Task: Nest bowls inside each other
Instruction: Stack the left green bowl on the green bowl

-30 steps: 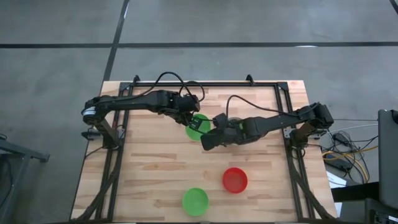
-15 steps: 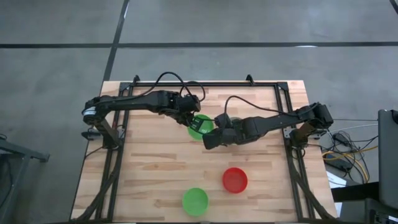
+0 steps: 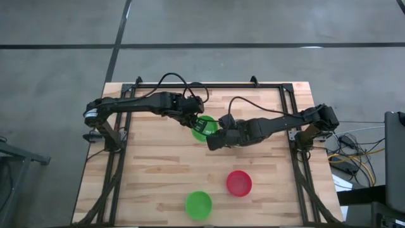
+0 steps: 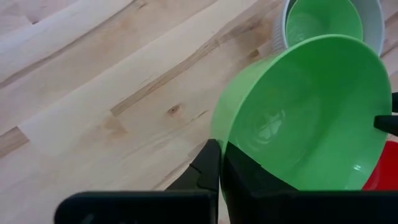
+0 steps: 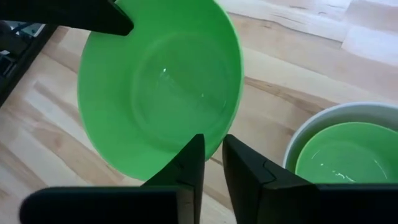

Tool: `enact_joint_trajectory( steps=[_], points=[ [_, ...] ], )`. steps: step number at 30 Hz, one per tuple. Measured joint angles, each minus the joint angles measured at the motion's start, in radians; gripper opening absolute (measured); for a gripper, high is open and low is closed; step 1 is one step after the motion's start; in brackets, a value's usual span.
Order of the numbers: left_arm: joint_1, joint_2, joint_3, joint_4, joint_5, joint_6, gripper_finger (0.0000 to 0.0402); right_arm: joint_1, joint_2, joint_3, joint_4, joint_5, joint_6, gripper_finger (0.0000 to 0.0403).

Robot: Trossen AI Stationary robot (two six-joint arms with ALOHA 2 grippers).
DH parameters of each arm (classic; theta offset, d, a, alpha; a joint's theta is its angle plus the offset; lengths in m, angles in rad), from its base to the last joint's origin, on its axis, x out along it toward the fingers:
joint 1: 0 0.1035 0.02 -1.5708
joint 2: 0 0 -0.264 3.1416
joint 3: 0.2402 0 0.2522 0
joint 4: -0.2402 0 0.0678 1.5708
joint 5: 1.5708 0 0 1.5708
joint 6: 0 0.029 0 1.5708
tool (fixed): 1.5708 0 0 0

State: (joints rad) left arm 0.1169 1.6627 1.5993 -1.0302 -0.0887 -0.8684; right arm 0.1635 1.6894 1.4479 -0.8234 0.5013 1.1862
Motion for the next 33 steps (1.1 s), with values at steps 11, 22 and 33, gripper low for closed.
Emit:
enact_joint_trajectory(
  steps=[11,22,33],
  points=[
    [0.000,0.000,0.000,-0.001,0.001,0.003,0.0007,-0.001,0.001,-0.001,-0.001,0.020,-0.008,0.0012],
    [-0.001,-0.001,0.000,0.000,0.021,0.005,0.0030,-0.001,0.000,-0.002,-0.001,0.030,-0.013,0.0010],
    [-0.001,-0.001,0.000,0.006,0.019,0.019,0.0055,-0.001,0.000,-0.002,0.002,0.026,-0.019,0.0010]
  ],
)
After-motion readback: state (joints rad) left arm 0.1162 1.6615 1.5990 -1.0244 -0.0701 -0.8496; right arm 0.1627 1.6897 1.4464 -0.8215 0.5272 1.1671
